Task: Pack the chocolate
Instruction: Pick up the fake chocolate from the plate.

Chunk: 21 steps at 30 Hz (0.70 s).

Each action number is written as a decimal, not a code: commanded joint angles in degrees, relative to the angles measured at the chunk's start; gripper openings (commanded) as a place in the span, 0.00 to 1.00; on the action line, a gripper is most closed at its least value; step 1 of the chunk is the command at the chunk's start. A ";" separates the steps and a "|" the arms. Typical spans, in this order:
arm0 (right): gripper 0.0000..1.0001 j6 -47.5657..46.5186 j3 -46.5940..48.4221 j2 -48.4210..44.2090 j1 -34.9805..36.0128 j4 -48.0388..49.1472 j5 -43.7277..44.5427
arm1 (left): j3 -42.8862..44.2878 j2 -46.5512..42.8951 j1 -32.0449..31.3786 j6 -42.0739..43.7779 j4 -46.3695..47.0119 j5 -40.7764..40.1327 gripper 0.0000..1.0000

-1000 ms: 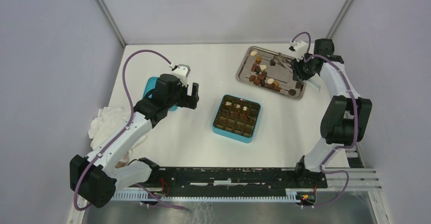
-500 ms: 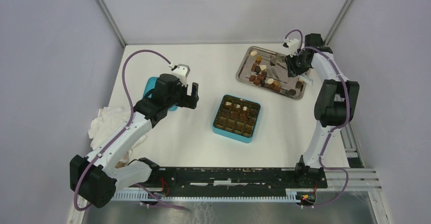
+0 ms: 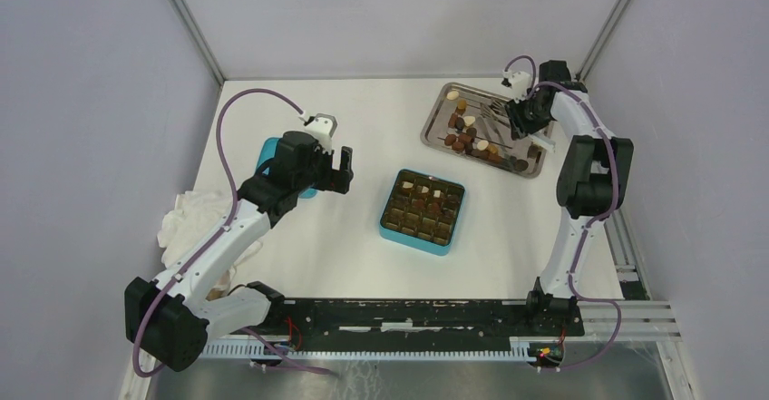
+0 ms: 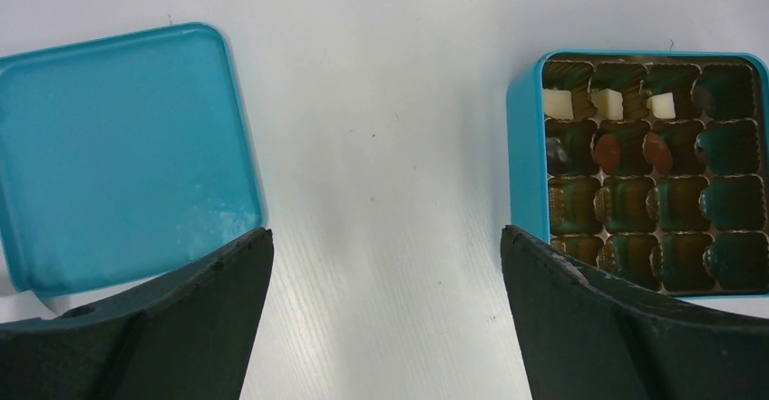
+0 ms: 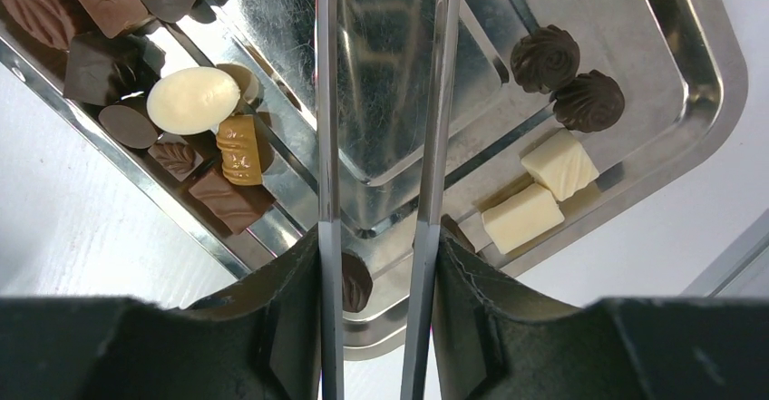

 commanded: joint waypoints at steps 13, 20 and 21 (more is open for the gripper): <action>0.41 0.85 5.79 3.31 0.49 -0.45 2.07 | 0.09 0.28 0.65 2.97 0.62 1.47 1.00; 0.19 0.51 5.19 2.08 0.40 -0.25 2.09 | 0.04 0.37 0.79 2.96 0.66 1.70 1.00; 0.15 0.50 4.69 1.61 0.40 0.10 2.10 | 0.04 0.37 0.78 2.97 0.66 1.78 1.00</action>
